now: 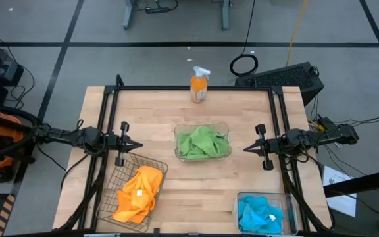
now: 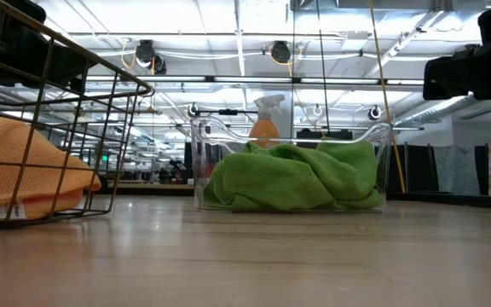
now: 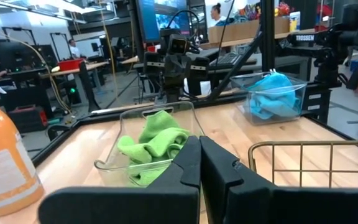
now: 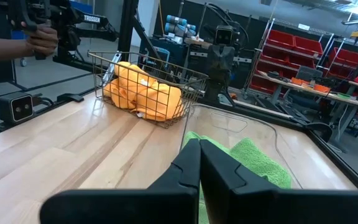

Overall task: Sort microfiber towel by color & place in baskets
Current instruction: Return to Home Position

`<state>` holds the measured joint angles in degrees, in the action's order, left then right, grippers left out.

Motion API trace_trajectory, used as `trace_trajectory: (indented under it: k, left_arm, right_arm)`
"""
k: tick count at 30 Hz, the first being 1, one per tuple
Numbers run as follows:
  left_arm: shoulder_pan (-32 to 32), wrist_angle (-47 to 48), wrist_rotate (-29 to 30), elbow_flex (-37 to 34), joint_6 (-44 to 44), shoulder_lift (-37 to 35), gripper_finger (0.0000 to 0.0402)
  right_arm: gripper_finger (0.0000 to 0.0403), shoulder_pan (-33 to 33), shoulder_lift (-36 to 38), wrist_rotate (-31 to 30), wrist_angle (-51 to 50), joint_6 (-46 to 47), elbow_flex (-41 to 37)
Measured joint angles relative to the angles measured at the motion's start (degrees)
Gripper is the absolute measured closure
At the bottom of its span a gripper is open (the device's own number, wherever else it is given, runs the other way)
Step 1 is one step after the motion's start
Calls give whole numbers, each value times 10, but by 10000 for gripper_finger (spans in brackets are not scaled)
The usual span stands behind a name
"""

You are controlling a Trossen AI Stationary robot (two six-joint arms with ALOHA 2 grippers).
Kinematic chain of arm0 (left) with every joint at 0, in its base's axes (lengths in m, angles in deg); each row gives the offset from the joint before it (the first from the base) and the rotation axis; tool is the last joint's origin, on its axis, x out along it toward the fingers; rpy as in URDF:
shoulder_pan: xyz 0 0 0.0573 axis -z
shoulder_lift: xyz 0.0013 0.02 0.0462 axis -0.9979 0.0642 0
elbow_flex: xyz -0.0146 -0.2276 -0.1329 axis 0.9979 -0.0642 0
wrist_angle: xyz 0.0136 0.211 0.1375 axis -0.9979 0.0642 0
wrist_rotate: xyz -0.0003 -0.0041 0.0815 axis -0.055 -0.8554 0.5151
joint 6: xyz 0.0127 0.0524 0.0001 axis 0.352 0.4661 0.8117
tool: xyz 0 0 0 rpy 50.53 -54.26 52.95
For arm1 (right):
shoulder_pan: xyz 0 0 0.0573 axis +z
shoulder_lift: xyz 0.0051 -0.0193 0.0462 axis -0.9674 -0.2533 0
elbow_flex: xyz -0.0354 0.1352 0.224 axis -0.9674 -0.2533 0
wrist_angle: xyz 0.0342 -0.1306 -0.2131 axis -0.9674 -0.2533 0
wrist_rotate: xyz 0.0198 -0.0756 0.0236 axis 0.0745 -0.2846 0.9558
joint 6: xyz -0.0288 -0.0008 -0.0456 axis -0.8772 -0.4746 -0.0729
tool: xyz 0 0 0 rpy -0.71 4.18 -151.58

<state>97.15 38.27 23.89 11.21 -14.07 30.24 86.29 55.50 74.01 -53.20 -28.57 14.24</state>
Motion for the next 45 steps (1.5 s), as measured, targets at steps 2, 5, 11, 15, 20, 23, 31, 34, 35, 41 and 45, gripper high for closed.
trace_trajectory:
  k: [2, 5, 11, 15, 20, 23, 31, 34, 35, 41, 45]
  left_arm:
    - [0, 0, 0, 0, 4, 0, 401]
    - [-5, 0, 3, 0, 20, 0, 401]
    - [-34, 2, -16, 0, 25, 0, 401]
    - [-52, 4, -28, 0, 25, 0, 401]
    - [-75, 7, -57, 0, 22, 0, 401]
    - [-83, 7, -64, 0, 10, 0, 401]
    - [-82, 7, -64, 0, -15, 0, 401]
    - [-82, 7, -64, 0, -19, 0, 400]
    - [-82, 7, -64, 0, -13, 0, 399]
    - [-82, 7, -64, 0, -4, 0, 387]
    - [-82, 6, -64, 0, -4, 0, 385]
  right_arm:
    - [403, 0, 0, 0, 0, -2, 0]
    - [403, 0, 0, 0, 0, 1, 0]
    - [403, 0, 0, 0, 0, 37, 0]
    - [403, 0, 0, 0, 0, 51, 0]
    - [403, 0, 0, 0, 0, 50, 0]
    - [403, 0, 0, 0, 0, 50, 0]
    - [403, 0, 0, 0, 0, 50, 0]
    - [403, 0, 0, 0, 0, 50, 0]
    - [403, 0, 0, 0, 0, 50, 0]
    - [403, 0, 0, 0, 0, 50, 0]
    - [403, 0, 0, 0, 0, 50, 0]
